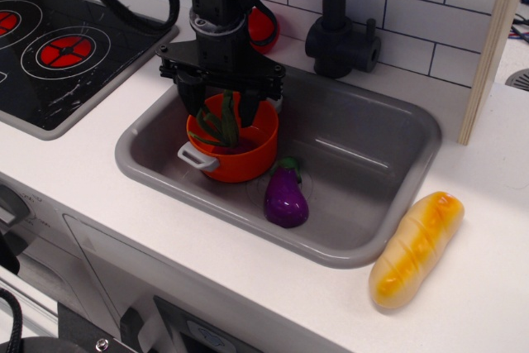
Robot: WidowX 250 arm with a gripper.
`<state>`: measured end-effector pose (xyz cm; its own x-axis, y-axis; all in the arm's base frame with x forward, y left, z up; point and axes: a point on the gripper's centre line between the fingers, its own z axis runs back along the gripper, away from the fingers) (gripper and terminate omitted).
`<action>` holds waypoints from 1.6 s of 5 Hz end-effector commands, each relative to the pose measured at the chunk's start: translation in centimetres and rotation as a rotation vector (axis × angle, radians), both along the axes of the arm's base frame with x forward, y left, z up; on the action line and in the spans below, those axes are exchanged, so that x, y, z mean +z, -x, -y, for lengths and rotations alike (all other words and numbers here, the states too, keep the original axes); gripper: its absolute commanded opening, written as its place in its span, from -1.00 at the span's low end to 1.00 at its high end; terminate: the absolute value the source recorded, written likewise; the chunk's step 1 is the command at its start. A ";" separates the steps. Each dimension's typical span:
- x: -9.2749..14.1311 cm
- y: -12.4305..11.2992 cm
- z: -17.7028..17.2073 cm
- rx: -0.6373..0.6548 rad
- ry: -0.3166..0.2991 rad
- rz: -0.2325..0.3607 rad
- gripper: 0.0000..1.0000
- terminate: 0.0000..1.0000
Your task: Take beet from pot sink
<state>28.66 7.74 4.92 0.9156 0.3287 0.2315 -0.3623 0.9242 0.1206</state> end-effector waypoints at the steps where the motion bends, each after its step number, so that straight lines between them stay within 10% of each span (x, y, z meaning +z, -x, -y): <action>1: 1.7 -0.8 -0.5 0.013 -0.003 0.045 -1.00 -1.00; 5: 9.3 -1.4 -0.2 0.162 0.037 0.151 -1.00 -1.00; 8: 9.2 4.4 3.1 0.005 0.091 0.001 -1.00 -1.00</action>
<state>23.74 4.27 12.53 0.9226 0.3553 0.1501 -0.3660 0.9293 0.0504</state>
